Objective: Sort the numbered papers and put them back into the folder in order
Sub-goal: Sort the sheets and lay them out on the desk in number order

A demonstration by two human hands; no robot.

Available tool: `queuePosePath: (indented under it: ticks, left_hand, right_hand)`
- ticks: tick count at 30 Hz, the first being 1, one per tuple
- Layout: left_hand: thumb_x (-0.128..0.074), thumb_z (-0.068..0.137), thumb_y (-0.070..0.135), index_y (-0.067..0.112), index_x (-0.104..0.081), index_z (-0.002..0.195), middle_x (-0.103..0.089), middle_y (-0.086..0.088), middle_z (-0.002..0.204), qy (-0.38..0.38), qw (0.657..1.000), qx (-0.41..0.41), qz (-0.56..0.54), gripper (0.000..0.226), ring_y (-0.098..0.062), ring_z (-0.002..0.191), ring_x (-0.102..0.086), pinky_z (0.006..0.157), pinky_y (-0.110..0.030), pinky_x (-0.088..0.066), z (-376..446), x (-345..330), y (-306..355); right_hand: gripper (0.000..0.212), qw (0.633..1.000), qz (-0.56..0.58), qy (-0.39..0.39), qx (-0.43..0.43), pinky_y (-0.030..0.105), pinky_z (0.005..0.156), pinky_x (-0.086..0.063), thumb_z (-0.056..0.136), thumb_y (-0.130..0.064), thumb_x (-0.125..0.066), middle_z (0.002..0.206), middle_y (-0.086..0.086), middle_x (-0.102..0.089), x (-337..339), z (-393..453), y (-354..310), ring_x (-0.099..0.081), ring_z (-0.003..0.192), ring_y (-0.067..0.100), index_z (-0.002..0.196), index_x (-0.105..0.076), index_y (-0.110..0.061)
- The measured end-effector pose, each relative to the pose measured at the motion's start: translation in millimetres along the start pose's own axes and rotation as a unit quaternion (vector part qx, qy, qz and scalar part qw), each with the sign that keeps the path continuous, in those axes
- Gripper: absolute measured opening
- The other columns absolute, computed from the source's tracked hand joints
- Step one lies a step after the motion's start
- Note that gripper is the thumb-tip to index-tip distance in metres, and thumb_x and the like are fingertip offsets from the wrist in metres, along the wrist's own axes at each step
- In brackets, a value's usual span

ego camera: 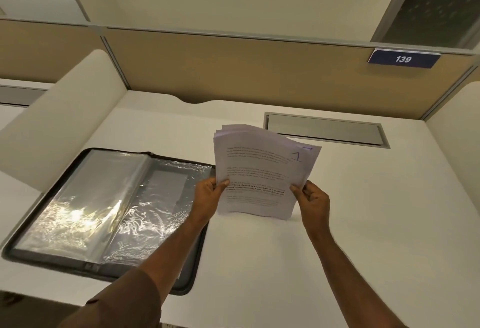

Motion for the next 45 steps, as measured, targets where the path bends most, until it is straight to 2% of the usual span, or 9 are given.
queuePosePath:
  ticks: [4,6,9,13,19,25,33,40,45]
  left_hand:
    - [-0.063,0.097,0.008,0.007,-0.072,0.108,-0.078,-0.006,0.099,-0.01,1.0,-0.013,0.0,0.014,-0.026,0.09,-0.076,0.077,-0.034,-0.062,-6.2,4.0,13.3]
    - [-0.062,0.097,0.006,0.009,-0.072,0.105,-0.079,-0.003,0.096,-0.011,1.0,-0.012,-0.006,0.013,-0.024,0.087,-0.076,0.074,-0.031,-0.062,-8.3,10.6,20.2]
    - [-0.063,0.098,0.012,0.015,-0.073,0.103,-0.079,-0.003,0.094,-0.007,1.0,-0.006,0.019,0.011,-0.026,0.086,-0.076,0.075,-0.038,-0.063,-7.9,26.1,24.8]
    - [-0.065,0.097,0.017,0.013,-0.073,0.1,-0.078,-0.01,0.092,0.014,0.999,0.008,0.032,0.01,-0.032,0.082,-0.076,0.077,-0.046,-0.062,-2.1,58.0,21.2]
    - [-0.066,0.096,0.013,0.009,-0.073,0.102,-0.078,-0.01,0.093,0.025,0.998,0.043,-0.035,0.011,-0.027,0.08,-0.076,0.071,-0.038,-0.062,8.3,105.9,16.1]
    - [-0.066,0.096,0.015,0.012,-0.073,0.105,-0.078,-0.012,0.097,0.017,0.992,0.075,-0.096,0.012,-0.029,0.085,-0.075,0.077,-0.042,-0.062,27.5,158.8,8.1]
    - [-0.065,0.096,0.011,0.007,-0.071,0.109,-0.078,-0.013,0.098,0.012,0.987,0.093,-0.133,0.015,-0.029,0.083,-0.076,0.071,-0.039,-0.064,69.2,230.5,2.1]
    - [-0.066,0.094,0.01,0.005,-0.071,0.108,-0.077,-0.016,0.102,-0.004,0.983,0.098,-0.154,0.016,-0.032,0.089,-0.075,0.077,-0.042,-0.063,99.9,290.5,-5.5]
    - [-0.066,0.094,0.01,0.006,-0.072,0.107,-0.077,-0.015,0.101,-0.007,0.983,0.106,-0.153,0.014,-0.031,0.086,-0.075,0.072,-0.038,-0.063,112.0,333.1,-8.7]
  right_hand:
    - [0.015,1.0,-0.002,0.004,0.015,0.019,0.066,-0.056,0.096,-0.009,-0.067,0.08,-0.001,-0.072,-0.9,5.6,-11.5,-0.064,0.068,0.004,0.081,-0.065,-0.007]
    - [0.012,1.0,0.014,-0.008,0.008,0.025,0.068,-0.059,0.095,-0.008,-0.068,0.081,0.003,-0.073,-4.6,11.5,-15.8,-0.066,0.071,0.011,0.084,-0.066,-0.003]
    - [0.002,0.997,0.054,-0.034,-0.032,0.029,0.068,-0.061,0.093,-0.005,-0.069,0.089,0.003,-0.078,-16.6,17.8,-20.2,-0.073,0.078,0.018,0.094,-0.07,-0.004]
    - [0.011,0.991,0.078,-0.06,-0.086,0.031,0.064,-0.062,0.092,-0.004,-0.07,0.09,-0.002,-0.079,-43.3,19.6,-28.1,-0.075,0.078,0.018,0.103,-0.07,-0.006]
    - [0.014,0.988,0.063,-0.003,-0.144,0.03,0.056,-0.058,0.089,-0.016,-0.076,0.086,0.006,-0.076,-91.2,20.0,-37.1,-0.071,0.071,0.021,0.096,-0.069,-0.007]
    - [0.019,0.987,0.008,0.053,-0.154,0.058,0.069,-0.061,0.083,-0.023,-0.083,0.082,0.007,-0.074,-147.2,19.9,-44.6,-0.07,0.081,0.043,0.076,-0.068,-0.014]
    - [0.016,0.988,-0.03,0.06,-0.136,0.056,0.07,-0.061,0.083,-0.025,-0.083,0.079,0.001,-0.075,-227.2,25.2,-75.7,-0.071,0.08,0.035,0.075,-0.071,-0.017]
    - [0.017,0.989,-0.063,0.051,-0.124,0.045,0.075,-0.062,0.081,-0.025,-0.084,0.08,0.002,-0.075,-294.1,29.4,-87.3,-0.07,0.073,0.021,0.076,-0.071,-0.016]
    - [0.015,0.987,-0.079,0.04,-0.133,0.05,0.074,-0.062,0.08,-0.021,-0.084,0.074,-0.002,-0.075,-338.8,31.8,-88.8,-0.072,0.073,0.024,0.071,-0.073,-0.017]
Point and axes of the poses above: each hand's wrist, its own z-axis towards the middle knuckle, its own x-axis out of the back of the hand, y = z × x, the point moved 3 cm from there along z, towards the middle knuckle
